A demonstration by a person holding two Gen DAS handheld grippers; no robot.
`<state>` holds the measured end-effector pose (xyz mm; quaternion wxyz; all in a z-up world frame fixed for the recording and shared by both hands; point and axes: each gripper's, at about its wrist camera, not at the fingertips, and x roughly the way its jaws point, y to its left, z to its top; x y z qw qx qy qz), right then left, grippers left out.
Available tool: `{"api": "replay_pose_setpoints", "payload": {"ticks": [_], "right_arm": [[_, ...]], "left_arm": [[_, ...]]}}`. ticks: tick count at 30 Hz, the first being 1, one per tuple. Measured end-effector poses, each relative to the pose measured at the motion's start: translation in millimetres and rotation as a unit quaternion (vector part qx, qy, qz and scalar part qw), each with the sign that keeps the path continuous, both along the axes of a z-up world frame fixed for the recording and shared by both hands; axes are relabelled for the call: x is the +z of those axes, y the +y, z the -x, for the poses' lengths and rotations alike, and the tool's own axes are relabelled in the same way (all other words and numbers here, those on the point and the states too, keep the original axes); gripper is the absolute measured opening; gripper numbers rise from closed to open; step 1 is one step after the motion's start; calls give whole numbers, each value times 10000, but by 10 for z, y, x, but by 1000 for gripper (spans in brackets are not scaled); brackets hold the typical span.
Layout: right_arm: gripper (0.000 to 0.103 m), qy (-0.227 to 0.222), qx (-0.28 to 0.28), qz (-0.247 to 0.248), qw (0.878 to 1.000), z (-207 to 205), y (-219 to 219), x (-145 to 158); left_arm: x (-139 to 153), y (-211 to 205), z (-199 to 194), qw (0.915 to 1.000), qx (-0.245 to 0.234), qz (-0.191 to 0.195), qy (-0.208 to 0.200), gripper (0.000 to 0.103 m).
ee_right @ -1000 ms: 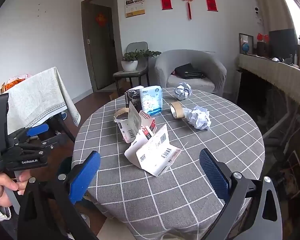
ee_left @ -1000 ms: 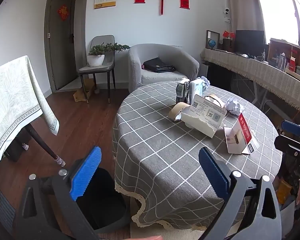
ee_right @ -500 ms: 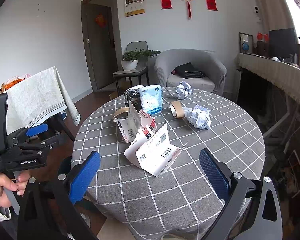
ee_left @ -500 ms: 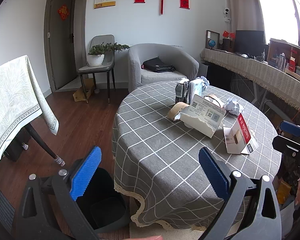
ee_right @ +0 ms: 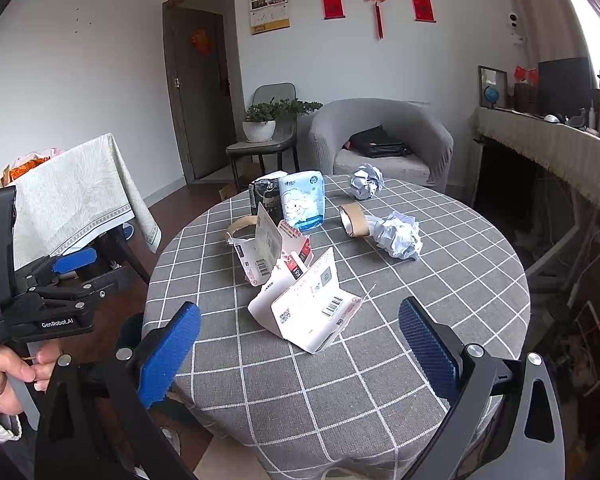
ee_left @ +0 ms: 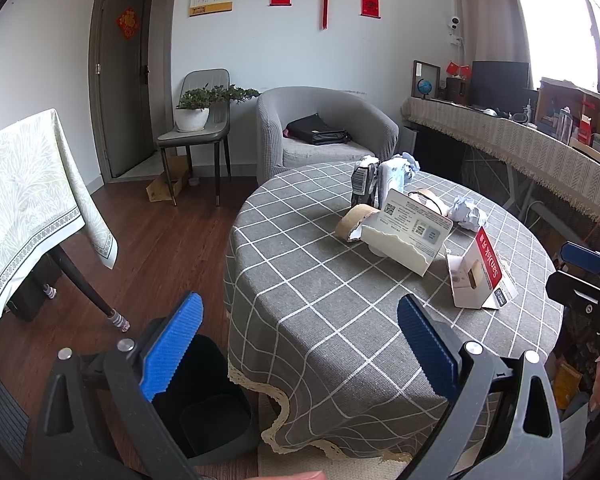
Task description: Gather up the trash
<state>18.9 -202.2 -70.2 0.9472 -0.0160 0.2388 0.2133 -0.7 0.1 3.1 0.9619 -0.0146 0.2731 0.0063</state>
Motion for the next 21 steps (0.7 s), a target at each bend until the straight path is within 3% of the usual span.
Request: {"api": "replay_pose_setpoints", "payload": {"ticks": [21], "right_arm": [[100,5,3,-8,10000,-1,1,-11]], "left_arm": [[-4,-5,7,10000,5,23,2,100]]}}
